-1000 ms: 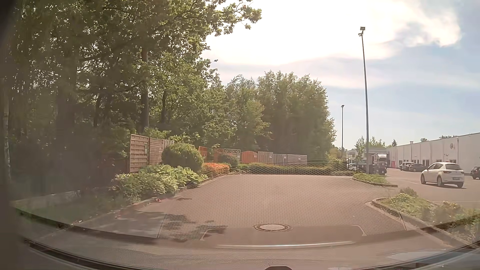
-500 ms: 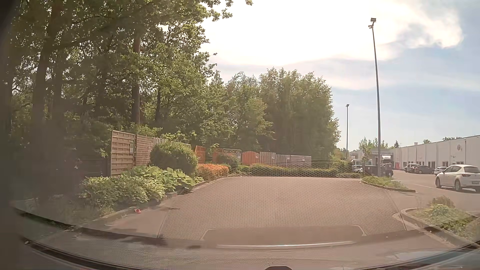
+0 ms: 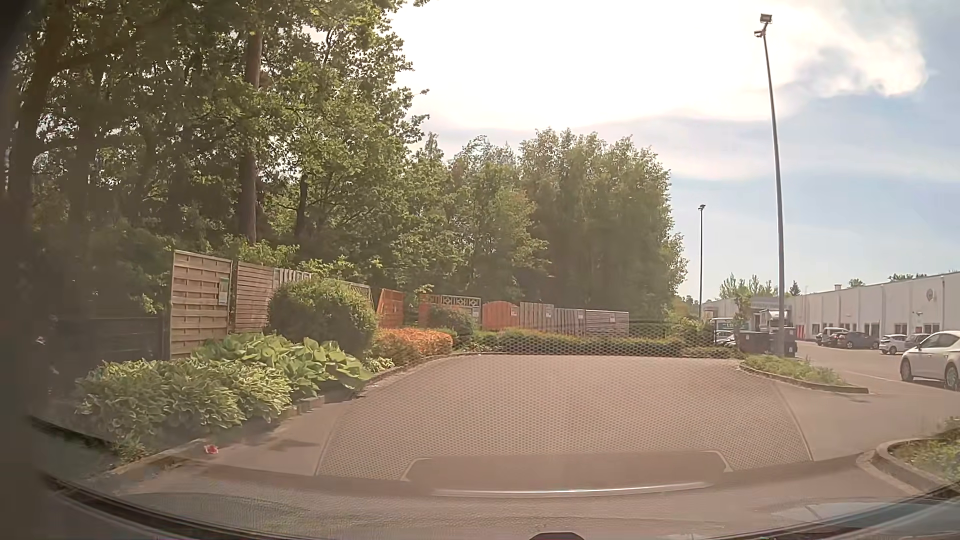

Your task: Follow the waypoints while adhering to traffic rules and regulations

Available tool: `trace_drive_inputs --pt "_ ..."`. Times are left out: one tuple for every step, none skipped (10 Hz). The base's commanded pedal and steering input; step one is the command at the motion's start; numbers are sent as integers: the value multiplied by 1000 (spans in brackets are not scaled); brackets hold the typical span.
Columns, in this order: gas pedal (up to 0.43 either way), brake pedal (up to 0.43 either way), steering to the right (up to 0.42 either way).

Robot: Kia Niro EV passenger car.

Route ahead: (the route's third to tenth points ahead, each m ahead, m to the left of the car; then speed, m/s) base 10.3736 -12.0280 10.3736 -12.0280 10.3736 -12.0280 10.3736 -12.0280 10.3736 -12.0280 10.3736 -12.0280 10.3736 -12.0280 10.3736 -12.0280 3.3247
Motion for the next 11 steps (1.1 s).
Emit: trace_drive_inputs --pt "0 0 57" --pt "0 0 83" --pt "0 0 110" --pt "0 0 126" --pt "0 0 147" --pt "0 0 170" --pt "0 0 196" --pt "0 0 219" --pt "0 0 246" --pt "0 0 281" --pt "0 0 316"
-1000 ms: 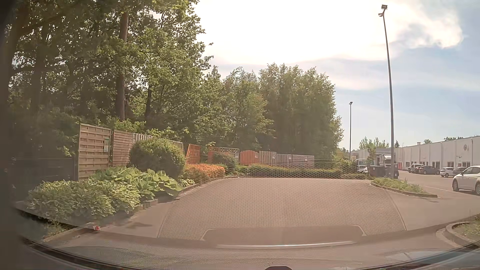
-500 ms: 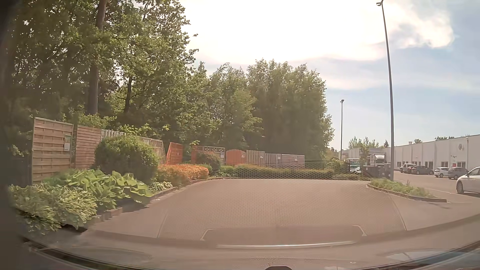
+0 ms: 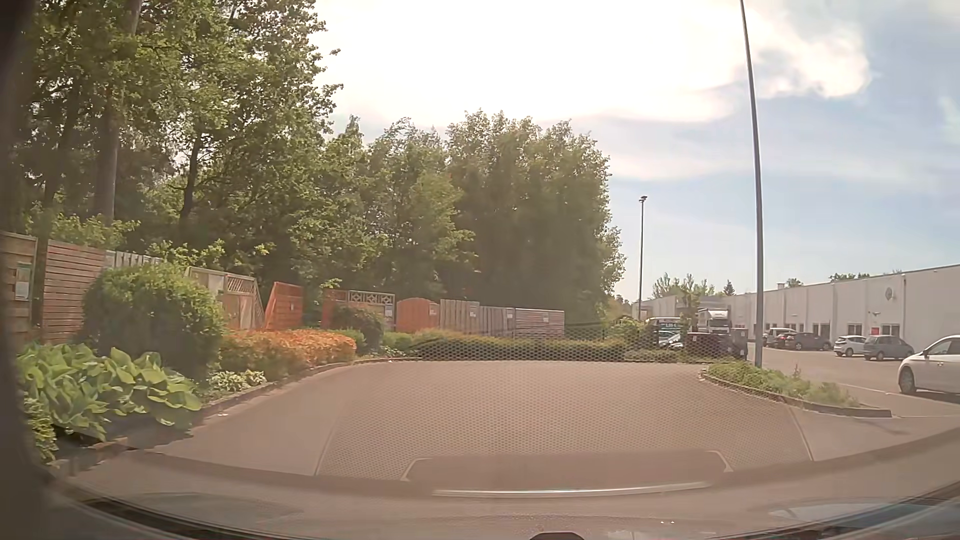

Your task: Follow the waypoints while adhering to traffic rules and regulations

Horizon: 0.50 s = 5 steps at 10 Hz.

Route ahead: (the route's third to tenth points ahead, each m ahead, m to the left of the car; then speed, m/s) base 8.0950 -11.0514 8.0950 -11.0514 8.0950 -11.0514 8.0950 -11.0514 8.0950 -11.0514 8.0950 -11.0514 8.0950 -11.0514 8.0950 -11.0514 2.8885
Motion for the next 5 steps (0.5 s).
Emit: trace_drive_inputs --pt "0 0 360" --pt "0 0 406" --pt "0 0 434" --pt "0 0 465" --pt "0 0 490"
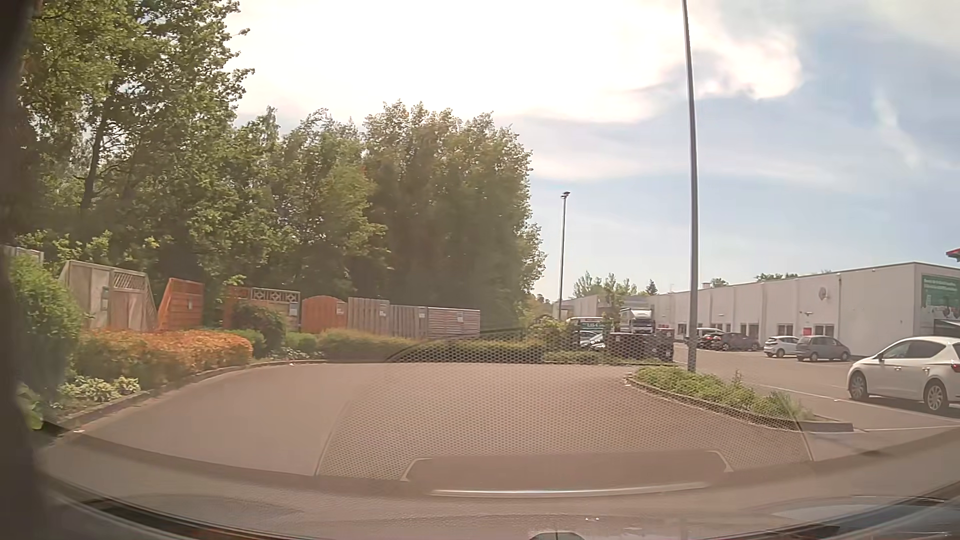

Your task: Follow the waypoints while adhering to traffic rules and regulations

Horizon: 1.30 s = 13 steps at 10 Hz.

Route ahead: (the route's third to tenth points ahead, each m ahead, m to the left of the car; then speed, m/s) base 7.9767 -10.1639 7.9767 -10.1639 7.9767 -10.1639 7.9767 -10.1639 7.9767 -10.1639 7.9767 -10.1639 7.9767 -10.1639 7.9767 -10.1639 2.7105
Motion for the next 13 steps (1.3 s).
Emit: trace_drive_inputs --pt "0 0 518" --pt "0 0 550" --pt "0 0 578" --pt "0 0 609" --pt "0 0 633" --pt "0 0 666" --pt "0 0 691" --pt "0 0 709" --pt "0 0 725" --pt "0 0 741" --pt "0 0 755" --pt "0 0 766" --pt "0 0 782"
